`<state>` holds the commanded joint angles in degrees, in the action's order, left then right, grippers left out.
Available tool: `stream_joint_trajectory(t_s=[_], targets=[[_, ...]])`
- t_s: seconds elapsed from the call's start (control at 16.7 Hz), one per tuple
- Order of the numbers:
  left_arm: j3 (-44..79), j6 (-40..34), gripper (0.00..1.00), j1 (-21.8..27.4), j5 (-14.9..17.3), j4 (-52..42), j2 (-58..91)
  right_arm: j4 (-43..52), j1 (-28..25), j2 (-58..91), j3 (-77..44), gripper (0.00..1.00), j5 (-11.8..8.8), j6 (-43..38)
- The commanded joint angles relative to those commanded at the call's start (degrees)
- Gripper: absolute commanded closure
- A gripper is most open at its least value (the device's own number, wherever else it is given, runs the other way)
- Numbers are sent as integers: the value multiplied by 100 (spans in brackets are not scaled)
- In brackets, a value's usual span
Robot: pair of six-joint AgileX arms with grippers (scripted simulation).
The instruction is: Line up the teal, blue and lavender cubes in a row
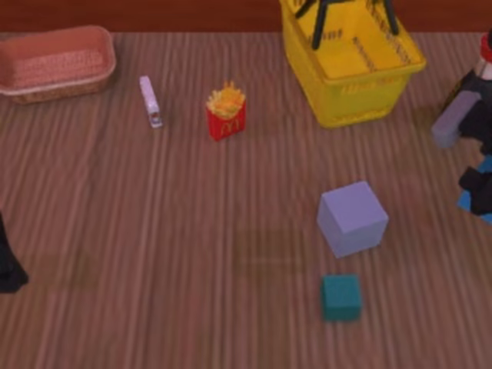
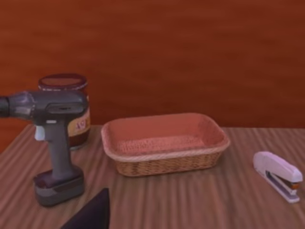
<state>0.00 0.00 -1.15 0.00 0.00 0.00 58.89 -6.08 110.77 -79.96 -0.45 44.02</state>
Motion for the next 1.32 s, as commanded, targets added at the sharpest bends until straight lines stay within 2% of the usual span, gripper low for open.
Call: stream_joint_trajectory(t_s=[0.18,0.3,0.48,0.72,0.9,1.02,1.32], targets=[[0,0,0,0,0,0,0,47,-213,48,-87,100,-1,-5],[0,0,0,0,0,0,0,129,-652,119,-229,100,-3,-34],[0,0,0,0,0,0,0,290,-1629,228,-469,100,-9,-125],[0,0,0,0,0,0,0,528,-3226,375,-800,100,-24,-256],[0,0,0,0,0,0,0,627,-4058,401,-988,100,-20,-349],[0,0,0,0,0,0,0,648,-4312,386,-1045,100,-14,-390],[0,0,0,0,0,0,0,647,-4331,379,-1037,100,-19,-403]])
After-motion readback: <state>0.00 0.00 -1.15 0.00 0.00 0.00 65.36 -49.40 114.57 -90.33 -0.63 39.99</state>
